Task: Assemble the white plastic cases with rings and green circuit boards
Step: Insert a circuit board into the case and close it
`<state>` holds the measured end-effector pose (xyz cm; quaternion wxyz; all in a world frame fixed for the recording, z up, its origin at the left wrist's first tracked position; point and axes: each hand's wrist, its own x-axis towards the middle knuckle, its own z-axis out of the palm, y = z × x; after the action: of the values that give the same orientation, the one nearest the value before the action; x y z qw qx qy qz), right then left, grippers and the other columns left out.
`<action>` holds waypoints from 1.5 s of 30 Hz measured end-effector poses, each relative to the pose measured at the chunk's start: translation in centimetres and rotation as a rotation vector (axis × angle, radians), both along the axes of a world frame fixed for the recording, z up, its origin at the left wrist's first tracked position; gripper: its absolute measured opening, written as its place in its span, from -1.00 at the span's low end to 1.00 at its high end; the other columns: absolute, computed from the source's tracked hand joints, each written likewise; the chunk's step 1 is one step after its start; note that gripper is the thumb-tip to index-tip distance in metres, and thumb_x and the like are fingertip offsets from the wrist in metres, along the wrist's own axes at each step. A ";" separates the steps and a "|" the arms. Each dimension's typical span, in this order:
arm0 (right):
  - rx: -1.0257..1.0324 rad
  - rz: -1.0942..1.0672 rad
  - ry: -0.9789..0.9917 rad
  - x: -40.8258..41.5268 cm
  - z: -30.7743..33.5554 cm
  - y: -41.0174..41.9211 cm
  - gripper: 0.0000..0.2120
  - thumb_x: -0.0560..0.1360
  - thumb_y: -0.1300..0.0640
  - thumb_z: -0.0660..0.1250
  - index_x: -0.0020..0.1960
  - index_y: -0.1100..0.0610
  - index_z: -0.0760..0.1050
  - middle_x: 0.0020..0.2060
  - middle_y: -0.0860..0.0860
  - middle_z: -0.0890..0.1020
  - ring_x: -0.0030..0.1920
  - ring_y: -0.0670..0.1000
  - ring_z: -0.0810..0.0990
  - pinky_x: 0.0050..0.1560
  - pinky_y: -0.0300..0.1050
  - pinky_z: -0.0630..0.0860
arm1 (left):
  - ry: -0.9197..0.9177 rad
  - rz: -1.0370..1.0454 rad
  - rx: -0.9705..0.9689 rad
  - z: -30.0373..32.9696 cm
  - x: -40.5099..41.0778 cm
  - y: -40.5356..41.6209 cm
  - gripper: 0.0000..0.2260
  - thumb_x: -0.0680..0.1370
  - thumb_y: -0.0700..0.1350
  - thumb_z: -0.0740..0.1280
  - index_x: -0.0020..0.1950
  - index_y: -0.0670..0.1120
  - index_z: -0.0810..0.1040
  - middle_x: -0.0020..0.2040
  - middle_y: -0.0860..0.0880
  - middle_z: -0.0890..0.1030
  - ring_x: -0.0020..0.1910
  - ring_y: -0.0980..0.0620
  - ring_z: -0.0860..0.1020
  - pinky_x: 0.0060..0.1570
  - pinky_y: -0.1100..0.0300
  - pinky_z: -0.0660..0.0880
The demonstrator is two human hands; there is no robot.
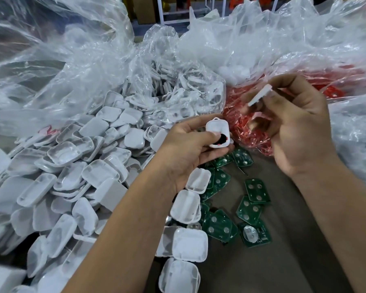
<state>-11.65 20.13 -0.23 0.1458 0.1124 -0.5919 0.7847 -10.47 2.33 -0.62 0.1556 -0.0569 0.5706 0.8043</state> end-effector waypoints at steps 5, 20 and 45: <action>0.114 -0.072 -0.092 -0.1 -0.5 -0.1 -0.84 0.63 0.33 0.34 -0.04 0.10 0.56 -0.29 0.02 0.63 -0.37 0.01 0.56 -0.49 -0.20 0.40 | 0.040 0.039 -0.025 -0.2 0.0 0.2 -0.62 0.53 -0.51 0.34 0.24 -0.17 0.66 0.19 -0.34 0.64 -0.07 -0.20 0.75 -0.11 0.18 0.69; 0.587 -0.109 0.088 0.2 -0.4 -0.2 -0.82 0.46 0.19 0.60 0.02 0.17 0.68 -0.19 0.02 0.75 -0.17 0.04 0.75 -0.07 0.17 0.70 | -0.010 0.051 0.005 0.1 -0.1 0.3 -0.80 0.70 -0.13 0.27 0.20 -0.20 0.61 0.02 -0.28 0.72 -0.04 -0.24 0.74 -0.10 0.04 0.70; 0.926 -0.173 0.235 0.5 -0.8 -1.1 -0.90 0.42 0.08 0.61 -0.10 0.01 0.72 -0.22 -0.20 0.67 -0.17 -0.14 0.63 -0.09 -0.34 0.49 | 0.000 0.043 -0.053 0.1 0.0 0.3 -0.73 0.69 0.03 0.28 0.08 -0.13 0.66 0.05 -0.25 0.72 -0.07 -0.18 0.74 -0.16 0.06 0.68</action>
<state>-11.12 19.07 -1.01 0.2109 0.2038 -0.8656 0.4059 -10.49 2.66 -0.47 0.1368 -0.0734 0.5905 0.7920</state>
